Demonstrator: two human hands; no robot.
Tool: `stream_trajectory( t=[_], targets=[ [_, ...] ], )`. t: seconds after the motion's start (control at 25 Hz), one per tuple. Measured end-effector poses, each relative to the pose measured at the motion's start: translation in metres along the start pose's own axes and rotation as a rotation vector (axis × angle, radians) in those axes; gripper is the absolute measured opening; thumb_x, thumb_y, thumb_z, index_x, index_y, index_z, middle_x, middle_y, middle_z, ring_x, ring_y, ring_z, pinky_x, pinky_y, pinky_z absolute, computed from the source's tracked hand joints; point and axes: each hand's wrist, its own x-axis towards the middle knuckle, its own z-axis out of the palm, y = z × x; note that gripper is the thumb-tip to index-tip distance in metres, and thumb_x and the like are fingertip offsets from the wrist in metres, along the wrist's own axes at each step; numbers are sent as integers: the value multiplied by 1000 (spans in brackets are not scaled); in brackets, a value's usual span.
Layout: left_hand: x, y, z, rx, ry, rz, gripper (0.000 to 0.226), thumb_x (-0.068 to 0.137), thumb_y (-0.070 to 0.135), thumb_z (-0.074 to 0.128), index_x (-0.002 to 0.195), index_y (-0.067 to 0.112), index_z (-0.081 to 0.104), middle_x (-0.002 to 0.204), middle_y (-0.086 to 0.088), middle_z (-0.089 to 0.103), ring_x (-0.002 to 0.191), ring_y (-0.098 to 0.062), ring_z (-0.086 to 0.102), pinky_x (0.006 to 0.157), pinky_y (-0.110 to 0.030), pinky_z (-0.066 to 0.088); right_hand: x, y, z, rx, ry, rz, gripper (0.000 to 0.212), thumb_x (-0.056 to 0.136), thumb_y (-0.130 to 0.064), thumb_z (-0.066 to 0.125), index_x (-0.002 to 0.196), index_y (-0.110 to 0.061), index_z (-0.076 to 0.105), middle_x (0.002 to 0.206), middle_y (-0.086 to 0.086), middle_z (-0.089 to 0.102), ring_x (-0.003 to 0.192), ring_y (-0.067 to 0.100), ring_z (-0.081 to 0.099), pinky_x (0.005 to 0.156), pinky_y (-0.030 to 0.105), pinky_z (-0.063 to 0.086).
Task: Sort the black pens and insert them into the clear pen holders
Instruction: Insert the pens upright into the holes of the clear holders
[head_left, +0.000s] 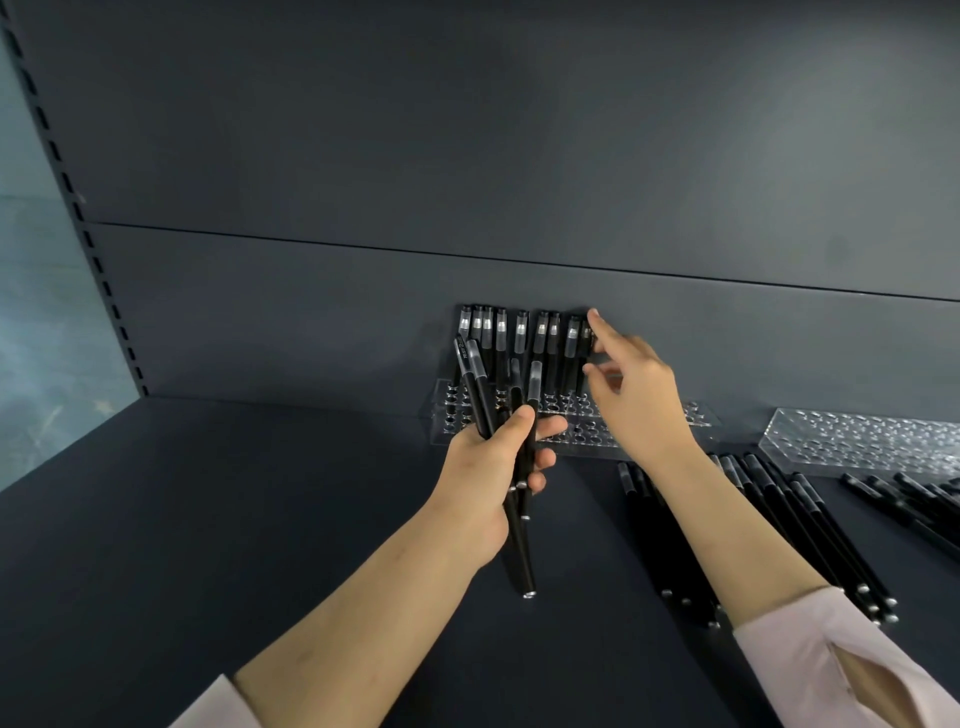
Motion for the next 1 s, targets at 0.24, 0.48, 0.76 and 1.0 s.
stream_trajectory(
  t=[0.24, 0.48, 0.76, 1.0],
  targets=[
    [1, -2, 0, -4, -14, 32, 17, 96, 13, 58, 102, -1, 67, 95, -10, 76, 66, -8, 67, 56, -17, 52, -3, -4, -9, 35, 11, 60, 64, 94, -10, 56, 149, -30, 31, 104, -4, 56, 85, 11, 57, 80, 15, 42],
    [-3, -2, 0, -6, -66, 1, 23, 94, 15, 61, 111, 1, 66, 98, -8, 76, 71, -14, 71, 60, -23, 57, -12, -23, -23, 450, -75, 277, 17, 95, -22, 57, 104, -22, 72, 88, -6, 71, 75, 2, 64, 75, 20, 52],
    [-8, 1, 1, 72, -101, -20, 25, 95, 23, 60, 115, 10, 66, 101, -6, 76, 67, -15, 70, 57, -24, 56, -14, -28, -18, 817, -163, 461, 24, 87, -10, 68, 110, -14, 63, 74, -4, 70, 72, 10, 65, 70, 27, 52],
    [-5, 5, -5, 6, -74, -43, 22, 97, 23, 56, 116, 13, 64, 99, -11, 76, 75, -25, 74, 69, -34, 60, -5, -24, -30, 1021, 266, 445, 18, 91, 1, 59, 105, -10, 64, 78, 0, 64, 67, 12, 62, 71, 28, 56]
  ],
)
